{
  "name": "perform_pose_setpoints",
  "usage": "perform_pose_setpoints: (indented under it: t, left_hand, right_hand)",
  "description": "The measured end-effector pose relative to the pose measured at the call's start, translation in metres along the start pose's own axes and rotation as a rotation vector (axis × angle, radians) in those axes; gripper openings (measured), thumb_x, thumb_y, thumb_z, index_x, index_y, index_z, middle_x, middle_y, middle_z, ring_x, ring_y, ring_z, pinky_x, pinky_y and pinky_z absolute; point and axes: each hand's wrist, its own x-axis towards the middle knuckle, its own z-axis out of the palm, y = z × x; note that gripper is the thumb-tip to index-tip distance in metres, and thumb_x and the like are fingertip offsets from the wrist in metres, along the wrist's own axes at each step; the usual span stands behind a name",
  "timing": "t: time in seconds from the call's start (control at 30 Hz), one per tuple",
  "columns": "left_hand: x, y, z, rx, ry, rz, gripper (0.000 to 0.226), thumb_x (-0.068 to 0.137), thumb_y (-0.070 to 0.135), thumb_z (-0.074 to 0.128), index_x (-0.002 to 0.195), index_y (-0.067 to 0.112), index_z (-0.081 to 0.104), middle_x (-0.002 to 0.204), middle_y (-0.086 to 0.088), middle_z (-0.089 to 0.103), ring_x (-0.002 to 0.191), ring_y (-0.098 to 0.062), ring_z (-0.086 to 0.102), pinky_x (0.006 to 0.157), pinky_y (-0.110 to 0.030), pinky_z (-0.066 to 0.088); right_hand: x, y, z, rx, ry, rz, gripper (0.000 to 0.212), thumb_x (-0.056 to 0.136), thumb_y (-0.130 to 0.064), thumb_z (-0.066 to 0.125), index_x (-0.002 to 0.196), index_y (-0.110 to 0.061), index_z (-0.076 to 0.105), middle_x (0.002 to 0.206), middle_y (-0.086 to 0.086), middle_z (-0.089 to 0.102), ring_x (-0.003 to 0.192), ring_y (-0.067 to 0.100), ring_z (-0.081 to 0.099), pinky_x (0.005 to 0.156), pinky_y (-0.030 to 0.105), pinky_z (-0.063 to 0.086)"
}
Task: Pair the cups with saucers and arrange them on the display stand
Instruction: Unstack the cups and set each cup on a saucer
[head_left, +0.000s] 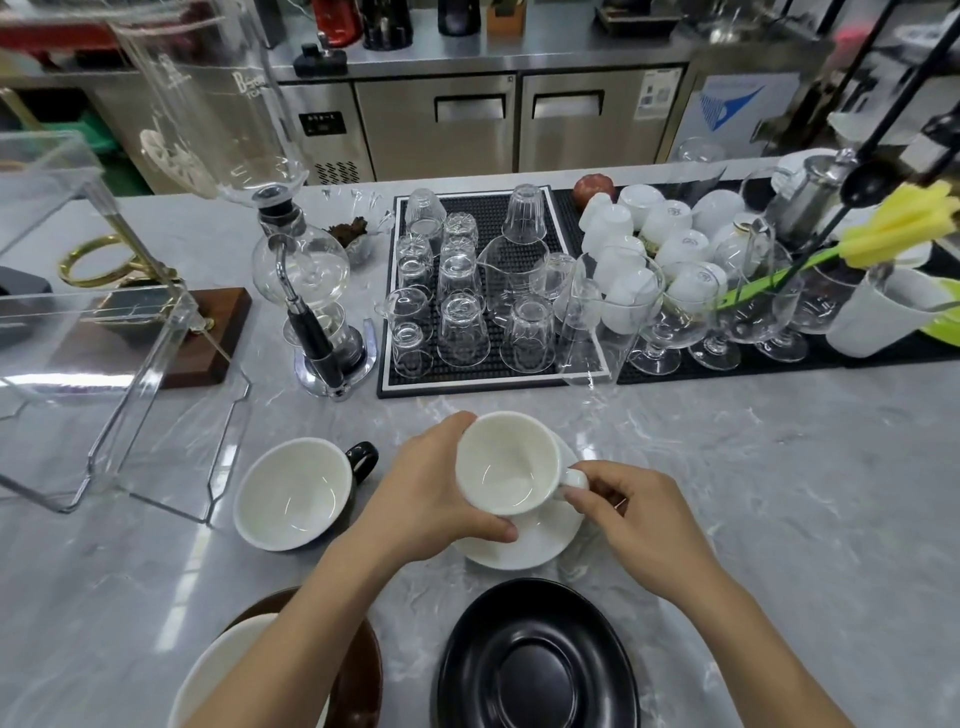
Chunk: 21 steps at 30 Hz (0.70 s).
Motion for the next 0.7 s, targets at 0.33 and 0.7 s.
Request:
perform_pose_setpoints:
  t: [0.33, 0.7]
  left_hand:
    - [-0.0036, 0.0034, 0.0022, 0.041, -0.017, 0.010, 0.082, 0.045, 0.036, 0.096, 0.115, 0.024, 0.055, 0.106, 0.010, 0.062, 0.094, -0.009, 0.057, 0.079, -0.027, 0.047]
    - [-0.0074, -0.0043, 0.0009, -0.030, -0.054, -0.044, 0.116, 0.051, 0.045, 0.097, 0.150, 0.025, 0.040, 0.143, 0.004, 0.055, 0.127, -0.015, 0.054, 0.106, -0.041, 0.048]
  right_hand:
    - [-0.0053, 0.0017, -0.0003, 0.002, -0.025, 0.035, 0.013, 0.089, -0.024, 0.072, 0.095, -0.035, 0.076, 0.070, -0.012, 0.066, 0.063, 0.004, 0.058, 0.061, 0.013, 0.046]
    - [-0.0045, -0.0031, -0.0024, 0.022, 0.077, 0.032, 0.020, 0.086, -0.029, 0.075, 0.092, -0.048, 0.072, 0.082, -0.021, 0.072, 0.069, 0.003, 0.061, 0.063, 0.006, 0.044]
